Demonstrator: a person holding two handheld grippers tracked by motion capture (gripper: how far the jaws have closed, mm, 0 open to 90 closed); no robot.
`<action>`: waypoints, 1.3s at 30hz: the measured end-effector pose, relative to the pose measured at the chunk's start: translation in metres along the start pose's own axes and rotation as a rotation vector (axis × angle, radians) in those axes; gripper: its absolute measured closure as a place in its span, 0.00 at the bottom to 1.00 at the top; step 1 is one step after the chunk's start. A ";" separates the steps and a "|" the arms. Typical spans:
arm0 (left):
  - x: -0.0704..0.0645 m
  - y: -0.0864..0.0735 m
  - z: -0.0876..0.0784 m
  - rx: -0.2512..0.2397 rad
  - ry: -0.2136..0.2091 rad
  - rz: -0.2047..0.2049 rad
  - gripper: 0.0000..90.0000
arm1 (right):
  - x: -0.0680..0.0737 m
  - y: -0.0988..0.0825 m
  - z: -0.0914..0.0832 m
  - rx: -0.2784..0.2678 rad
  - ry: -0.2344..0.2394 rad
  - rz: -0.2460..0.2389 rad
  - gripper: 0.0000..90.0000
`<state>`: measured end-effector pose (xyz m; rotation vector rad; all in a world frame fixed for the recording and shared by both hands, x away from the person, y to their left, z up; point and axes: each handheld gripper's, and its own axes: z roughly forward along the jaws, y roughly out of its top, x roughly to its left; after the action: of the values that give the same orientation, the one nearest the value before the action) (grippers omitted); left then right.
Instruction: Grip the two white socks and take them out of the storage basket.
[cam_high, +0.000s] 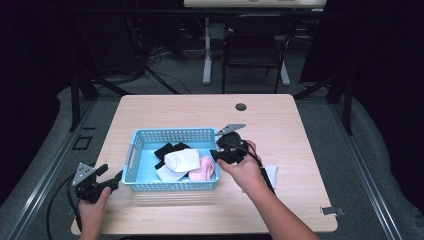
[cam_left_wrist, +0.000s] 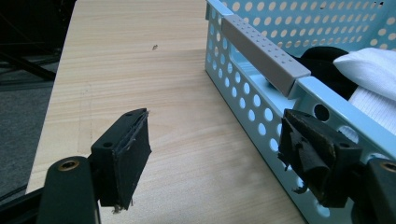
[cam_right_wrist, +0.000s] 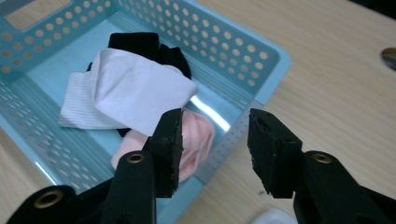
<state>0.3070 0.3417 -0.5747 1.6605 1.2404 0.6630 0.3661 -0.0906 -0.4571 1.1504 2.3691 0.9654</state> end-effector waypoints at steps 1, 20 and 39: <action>0.000 0.000 0.000 0.000 0.000 0.000 0.27 | 0.002 0.003 0.004 0.013 0.013 0.011 0.63; 0.001 0.000 0.000 -0.003 -0.002 -0.003 0.27 | 0.007 0.040 0.084 0.318 0.163 0.222 0.59; 0.001 0.000 -0.001 -0.009 -0.002 -0.005 0.27 | 0.015 0.038 0.127 0.496 0.175 0.300 0.48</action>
<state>0.3072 0.3432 -0.5742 1.6503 1.2380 0.6625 0.4487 -0.0073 -0.5214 1.7025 2.7211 0.5885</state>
